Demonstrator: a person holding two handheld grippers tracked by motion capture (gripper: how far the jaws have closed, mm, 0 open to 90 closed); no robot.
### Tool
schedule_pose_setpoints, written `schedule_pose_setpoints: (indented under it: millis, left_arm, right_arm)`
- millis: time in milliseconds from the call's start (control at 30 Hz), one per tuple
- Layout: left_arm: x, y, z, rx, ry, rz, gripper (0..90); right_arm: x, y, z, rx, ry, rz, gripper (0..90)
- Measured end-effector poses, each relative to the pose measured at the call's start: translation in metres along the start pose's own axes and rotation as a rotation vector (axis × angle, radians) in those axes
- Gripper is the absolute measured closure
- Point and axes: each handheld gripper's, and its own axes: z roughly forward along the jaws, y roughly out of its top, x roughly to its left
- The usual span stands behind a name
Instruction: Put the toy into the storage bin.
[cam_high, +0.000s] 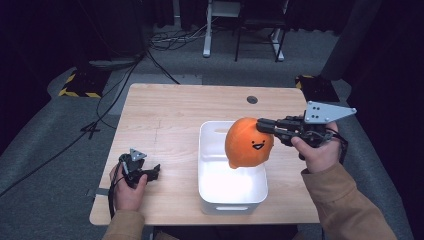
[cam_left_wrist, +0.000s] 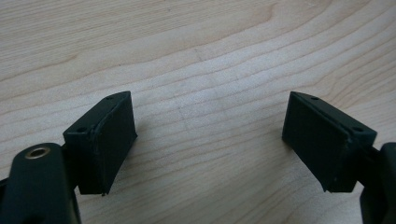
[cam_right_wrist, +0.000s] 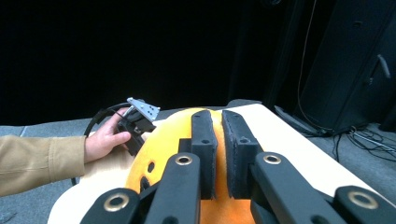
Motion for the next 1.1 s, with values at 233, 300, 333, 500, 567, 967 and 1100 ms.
schedule_pose_setpoints:
  millis: [233,300,333,500,567,967,1100]
  left_arm:
    - [0.0,0.0,0.0,0.001,-0.002,0.005,17.7]
    - [0.0,0.0,0.0,0.001,-0.003,0.005,17.7]
    - [0.0,0.0,0.0,0.001,-0.003,0.005,17.7]
    - [0.0,0.0,0.0,0.001,-0.002,0.007,17.7]
    - [0.0,0.0,0.0,0.001,-0.003,0.007,17.7]
    - [0.0,0.0,0.0,0.001,-0.008,0.009,17.8]
    - [0.0,0.0,0.0,0.001,-0.008,0.01,17.8]
  right_arm:
    - [0.01,-0.006,0.015,0.019,0.03,0.004,84.5]
    - [0.013,-0.009,0.019,0.026,0.038,0.005,84.4]
    - [0.013,-0.009,0.019,0.026,0.038,0.005,84.4]
    - [0.023,-0.017,0.03,0.061,0.059,0.002,84.4]
    - [0.027,-0.019,0.035,0.072,0.073,0.002,84.4]
    - [0.047,-0.034,0.051,0.133,0.141,0.013,84.2]
    - [0.05,-0.043,0.05,0.162,0.151,0.04,84.1]
